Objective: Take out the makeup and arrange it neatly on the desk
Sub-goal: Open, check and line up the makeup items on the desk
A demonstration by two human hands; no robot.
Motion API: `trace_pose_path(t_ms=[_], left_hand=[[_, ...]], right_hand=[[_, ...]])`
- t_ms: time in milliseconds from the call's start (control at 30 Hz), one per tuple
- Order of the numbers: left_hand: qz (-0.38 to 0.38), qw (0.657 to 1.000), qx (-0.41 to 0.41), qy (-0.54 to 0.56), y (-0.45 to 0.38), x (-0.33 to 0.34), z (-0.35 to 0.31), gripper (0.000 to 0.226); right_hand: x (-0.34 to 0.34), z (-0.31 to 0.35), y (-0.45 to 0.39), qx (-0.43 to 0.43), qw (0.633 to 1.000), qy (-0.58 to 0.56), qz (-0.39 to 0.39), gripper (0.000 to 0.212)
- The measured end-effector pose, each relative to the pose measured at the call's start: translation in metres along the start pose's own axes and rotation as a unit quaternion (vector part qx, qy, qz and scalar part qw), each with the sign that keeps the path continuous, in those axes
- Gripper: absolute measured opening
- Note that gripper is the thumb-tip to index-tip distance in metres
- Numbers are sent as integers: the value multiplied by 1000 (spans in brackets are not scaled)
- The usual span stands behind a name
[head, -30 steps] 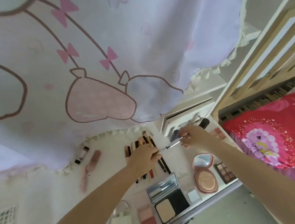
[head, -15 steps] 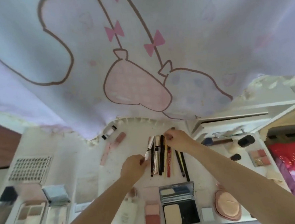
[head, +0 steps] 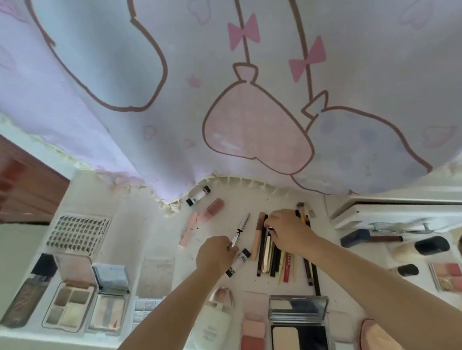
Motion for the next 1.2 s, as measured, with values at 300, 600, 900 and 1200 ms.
trace_pose_path(t_ms=[300, 600, 900, 1200], left_hand=[[-2, 999, 18, 29, -8, 4, -6, 25], [8, 999, 42, 23, 6, 15, 3, 30], [71, 995, 69, -11, 26, 21, 4, 49], [70, 994, 82, -31, 27, 13, 10, 29]], right_hand=[[6, -1, 8, 23, 999, 34, -25, 34], [-4, 12, -13, 53, 996, 64, -32, 39], [-4, 15, -32, 60, 994, 86, 10, 35], [-5, 20, -42, -50, 980, 193, 16, 35]])
Point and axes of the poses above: each hand's wrist, its own y-axis away from the middle knuckle, its own x-axis out of the palm, z = x × y, the point moved 5 cm from there along -y, towards the middle knuckle, and after that the axes turned 7 degrees about x, right-handed, at the moved point
